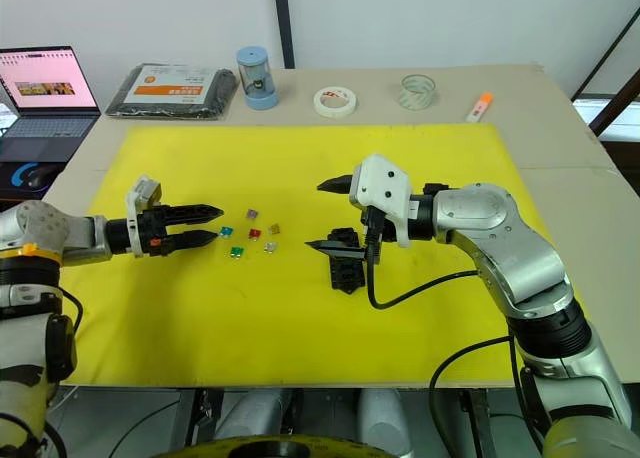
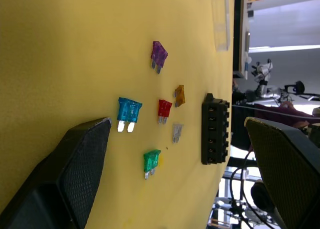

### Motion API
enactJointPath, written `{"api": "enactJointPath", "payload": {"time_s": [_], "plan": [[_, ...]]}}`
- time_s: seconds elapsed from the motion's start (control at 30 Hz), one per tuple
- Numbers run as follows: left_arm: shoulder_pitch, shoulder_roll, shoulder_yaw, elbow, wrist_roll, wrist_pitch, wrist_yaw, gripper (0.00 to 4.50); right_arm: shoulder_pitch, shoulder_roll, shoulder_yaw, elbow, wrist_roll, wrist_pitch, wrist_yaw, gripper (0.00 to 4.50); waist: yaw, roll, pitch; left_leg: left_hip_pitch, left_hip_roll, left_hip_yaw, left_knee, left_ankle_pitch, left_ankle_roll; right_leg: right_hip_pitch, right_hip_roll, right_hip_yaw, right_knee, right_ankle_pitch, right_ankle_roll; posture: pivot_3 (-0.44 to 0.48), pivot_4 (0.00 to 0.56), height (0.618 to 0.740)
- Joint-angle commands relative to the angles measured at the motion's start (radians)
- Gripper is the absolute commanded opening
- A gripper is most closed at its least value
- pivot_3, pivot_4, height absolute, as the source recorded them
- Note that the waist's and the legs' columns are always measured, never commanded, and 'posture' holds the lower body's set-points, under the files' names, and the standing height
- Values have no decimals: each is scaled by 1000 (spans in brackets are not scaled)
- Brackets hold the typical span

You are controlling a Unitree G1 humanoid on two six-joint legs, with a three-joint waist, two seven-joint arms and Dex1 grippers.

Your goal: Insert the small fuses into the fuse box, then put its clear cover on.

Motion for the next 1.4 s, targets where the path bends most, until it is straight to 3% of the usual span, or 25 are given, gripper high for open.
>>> {"api": "enactJointPath", "payload": {"time_s": [0.03,0.5,0.6,0.97,1.2,1.4], "plan": [[-31,-20,-12,30,24,-39,-4,4500,-19,1,-28,-35,11,-8,-8,4456,1,0,0,0,0,0,0,0,0,0,0,0,0,0,0,0,150,740],[-30,-59,-51,29,54,-49,-39,4500,6,-5,-35,-48,9,-5,-29,4456,3,0,0,0,-1,0,0,0,0,0,-1,0,0,0,0,0,150,740],[-15,-60,-61,14,61,-54,-44,3914,11,-6,-35,-44,5,-8,-32,4500,2,0,0,0,-1,0,0,0,0,0,-1,0,0,0,0,0,150,740],[53,-58,-58,-58,63,-58,-34,11,12,-3,-28,-30,-3,-23,-29,4500,-2,0,0,0,0,0,0,0,0,0,-1,0,0,0,0,0,150,740],[66,-39,-29,-95,49,-51,-32,11,2,5,-20,-10,-9,-36,-27,4500,-3,0,0,0,0,0,0,0,0,0,-1,0,0,0,0,0,150,740],[128,63,-66,-383,25,-156,-126,11,-20,-5,-33,-6,24,17,-22,4500,-6,-1,0,-1,1,0,-1,0,0,-1,-1,1,-1,0,0,0,150,740]]}}
